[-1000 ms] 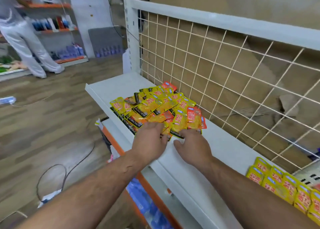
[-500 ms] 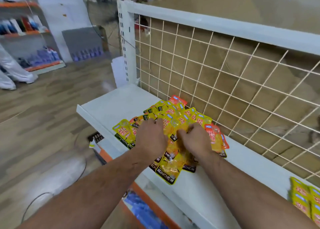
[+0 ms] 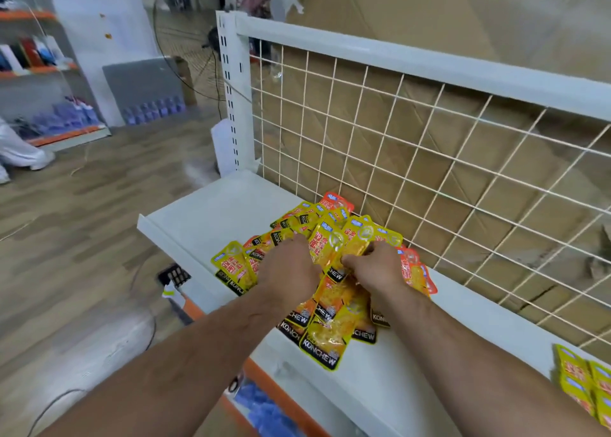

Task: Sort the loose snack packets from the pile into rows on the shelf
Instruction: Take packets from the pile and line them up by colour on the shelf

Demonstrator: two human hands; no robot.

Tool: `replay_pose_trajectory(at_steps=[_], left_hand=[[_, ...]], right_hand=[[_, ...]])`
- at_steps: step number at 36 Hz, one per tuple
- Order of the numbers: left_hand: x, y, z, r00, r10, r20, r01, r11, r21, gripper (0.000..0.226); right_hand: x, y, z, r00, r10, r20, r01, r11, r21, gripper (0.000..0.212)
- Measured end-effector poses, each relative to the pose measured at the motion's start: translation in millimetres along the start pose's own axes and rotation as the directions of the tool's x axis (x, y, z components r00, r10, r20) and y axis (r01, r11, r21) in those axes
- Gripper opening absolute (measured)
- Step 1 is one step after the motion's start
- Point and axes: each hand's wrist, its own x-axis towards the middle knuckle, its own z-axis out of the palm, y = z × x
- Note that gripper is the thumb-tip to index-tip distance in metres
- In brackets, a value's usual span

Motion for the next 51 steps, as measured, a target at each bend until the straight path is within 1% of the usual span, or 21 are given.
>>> replay_pose_trajectory(at_steps=[1,4,8,11,12,14,16,18,20,22,24,26,29,33,37,42,44,46,49,51], left_hand=[[0.1,1.6,-0.3,1.000,-0.016,0.008,0.016,0.999,-0.038,0.031],[-0.9,7.4,-1.5,0.997,-0.074,0.030,0.078,0.983,-0.169,0.015],[-8.6,19.5,-2.2,0.991,-0.133,0.015,0.132,0.955,-0.265,0.010],[-19.9,32.9,1.0,0.978,-0.210,0.003,0.198,0.916,-0.349,0.029],[-24.2,38.1,2.9,0.973,-0.230,0.003,0.214,0.902,-0.374,0.032],[-34.5,51.0,7.9,0.966,-0.257,0.011,0.239,0.878,-0.414,0.035],[-45.6,64.1,16.5,0.961,-0.274,0.025,0.250,0.831,-0.497,0.037],[-59.6,77.8,27.1,0.953,-0.298,0.048,0.271,0.772,-0.575,0.038],[-75.2,90.9,37.9,0.945,-0.315,0.092,0.299,0.711,-0.636,0.042],[-91.9,103.8,47.6,0.935,-0.325,0.145,0.334,0.662,-0.671,0.039],[-108.0,117.1,54.8,0.931,-0.323,0.171,0.350,0.652,-0.673,0.036],[-121.8,128.8,62.2,0.931,-0.321,0.173,0.347,0.637,-0.688,0.040],[-139.4,144.4,70.6,0.934,-0.302,0.191,0.349,0.649,-0.676,0.041],[-154.8,164.4,77.7,0.937,-0.254,0.241,0.350,0.640,-0.684,0.048],[-166.1,186.1,83.6,0.945,-0.166,0.282,0.319,0.657,-0.683,0.046],[-188.3,206.7,91.8,0.934,-0.048,0.353,0.292,0.673,-0.680,0.045],[-200.9,212.8,95.1,0.926,0.007,0.378,0.271,0.684,-0.677,0.041],[-215.1,218.7,99.0,0.915,0.066,0.399,0.246,0.692,-0.679,0.030],[-237.1,228.4,108.3,0.880,0.141,0.454,0.248,0.678,-0.692,0.012],[-251.3,236.6,116.5,0.849,0.185,0.495,0.256,0.675,-0.692,0.010]], right_hand=[[-2.0,1.2,-3.4,1.000,-0.003,0.017,0.003,1.000,0.028,0.027],[-4.7,9.3,-14.1,0.999,-0.006,0.035,0.002,0.996,0.093,0.030],[-9.1,22.4,-34.5,0.999,-0.025,0.044,0.020,0.994,0.109,0.019],[-16.5,32.5,-57.4,0.995,-0.057,0.084,0.050,0.995,0.084,0.014],[-18.3,36.9,-64.4,0.991,-0.073,0.111,0.063,0.994,0.093,0.015],[-23.9,46.5,-79.4,0.977,-0.114,0.178,0.099,0.991,0.095,0.018],[-31.3,56.3,-93.4,0.960,-0.144,0.242,0.130,0.989,0.075,0.018],[-39.5,68.8,-107.5,0.946,-0.165,0.281,0.149,0.986,0.079,0.028],[-47.2,82.6,-121.5,0.941,-0.173,0.291,0.160,0.985,0.070,0.038],[-54.6,96.8,-136.0,0.946,-0.159,0.281,0.152,0.987,0.045,0.039],[-61.3,111.3,-150.1,0.951,-0.133,0.280,0.126,0.991,0.045,0.039],[-68.3,123.9,-163.6,0.951,-0.122,0.284,0.114,0.993,0.044,0.039],[-80.6,139.0,-183.0,0.959,-0.113,0.261,0.107,0.994,0.035,0.041],[-98.0,157.4,-207.8,0.973,-0.087,0.212,0.075,0.995,0.065,0.039],[-118.8,176.0,-232.2,0.990,-0.053,0.133,0.039,0.994,0.104,0.040],[-151.1,199.3,-256.8,1.000,0.002,0.030,-0.005,0.994,0.113,0.044],[-168.3,209.2,-264.7,0.999,0.033,-0.014,-0.031,0.991,0.133,0.046],[-189.9,220.9,-272.1,0.997,0.064,-0.049,-0.055,0.985,0.166,0.048],[-224.1,239.2,-283.1,0.987,0.138,-0.082,-0.114,0.963,0.246,0.039],[-245.5,251.2,-291.9,0.975,0.193,-0.111,-0.154,0.945,0.288,0.034]])
